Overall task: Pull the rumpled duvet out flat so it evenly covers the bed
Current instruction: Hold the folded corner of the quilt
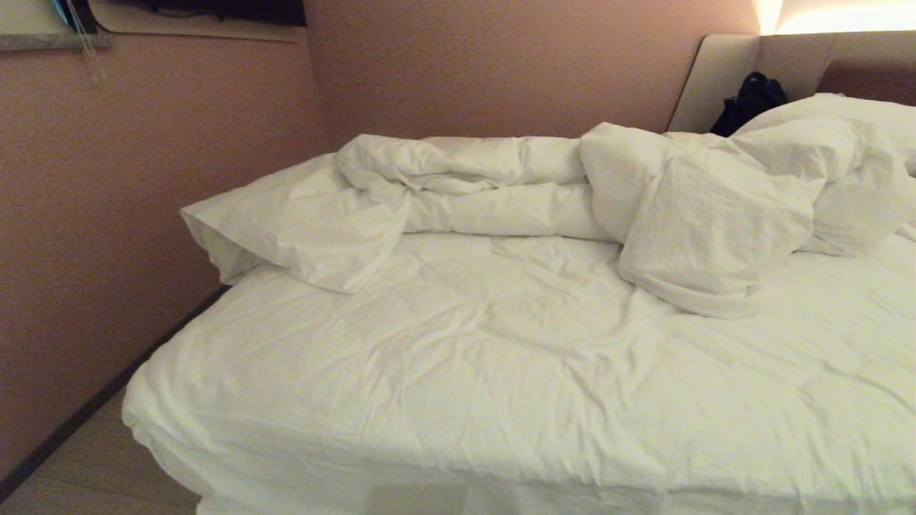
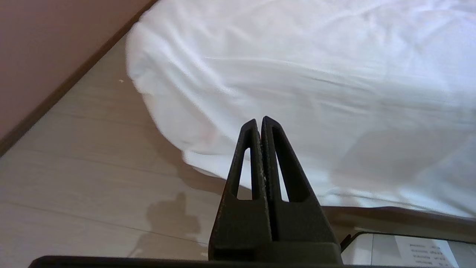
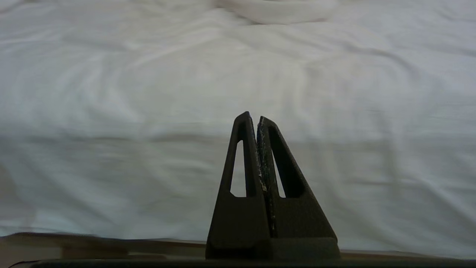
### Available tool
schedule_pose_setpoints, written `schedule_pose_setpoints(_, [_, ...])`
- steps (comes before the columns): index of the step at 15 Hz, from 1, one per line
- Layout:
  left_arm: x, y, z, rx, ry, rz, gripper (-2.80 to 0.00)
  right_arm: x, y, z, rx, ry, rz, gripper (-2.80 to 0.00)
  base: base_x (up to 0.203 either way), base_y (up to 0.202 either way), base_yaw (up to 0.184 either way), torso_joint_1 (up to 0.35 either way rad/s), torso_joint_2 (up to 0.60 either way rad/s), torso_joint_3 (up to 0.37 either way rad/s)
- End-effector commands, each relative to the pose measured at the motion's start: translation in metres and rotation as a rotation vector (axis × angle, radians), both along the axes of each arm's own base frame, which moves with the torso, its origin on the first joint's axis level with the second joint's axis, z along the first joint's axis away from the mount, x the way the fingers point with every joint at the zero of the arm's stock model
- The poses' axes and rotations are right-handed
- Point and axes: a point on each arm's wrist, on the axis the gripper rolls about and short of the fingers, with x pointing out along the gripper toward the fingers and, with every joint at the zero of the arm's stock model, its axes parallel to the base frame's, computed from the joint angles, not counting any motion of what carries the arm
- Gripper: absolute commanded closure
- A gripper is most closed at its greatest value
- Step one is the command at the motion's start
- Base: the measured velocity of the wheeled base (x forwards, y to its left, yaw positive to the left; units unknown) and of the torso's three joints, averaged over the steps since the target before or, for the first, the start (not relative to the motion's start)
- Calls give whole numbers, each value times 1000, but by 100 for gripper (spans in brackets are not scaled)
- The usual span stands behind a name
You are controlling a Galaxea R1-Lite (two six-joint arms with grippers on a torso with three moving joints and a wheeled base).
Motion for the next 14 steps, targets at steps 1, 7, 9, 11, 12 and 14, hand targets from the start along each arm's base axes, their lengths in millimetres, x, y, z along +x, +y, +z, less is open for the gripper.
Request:
schedule_pose_setpoints(1, [0, 0, 0, -1, 0, 1, 0, 0, 0, 0, 1, 0, 0, 0, 0, -195, 1, -2, -2, 2])
schedule_pose_setpoints(7, [0, 0, 0, -1, 1, 1, 0, 0, 0, 0, 0, 0, 0, 0, 0, -195, 0, 1, 2, 4])
schedule_pose_setpoints(9, [0, 0, 0, -1, 0, 0, 0, 0, 0, 0, 0, 0, 0, 0, 0, -196, 0, 0, 5, 5])
schedule_pose_setpoints(11, [0, 0, 0, -1, 0, 0, 0, 0, 0, 0, 1, 0, 0, 0, 0, -197, 1, 4, 2, 2])
schedule_pose_setpoints(12, [0, 0, 0, -1, 0, 0, 0, 0, 0, 0, 1, 0, 0, 0, 0, -199, -4, 2, 2, 6])
schedule_pose_setpoints(14, [0, 0, 0, -1, 0, 0, 0, 0, 0, 0, 0, 0, 0, 0, 0, -192, -2, 3, -1, 7])
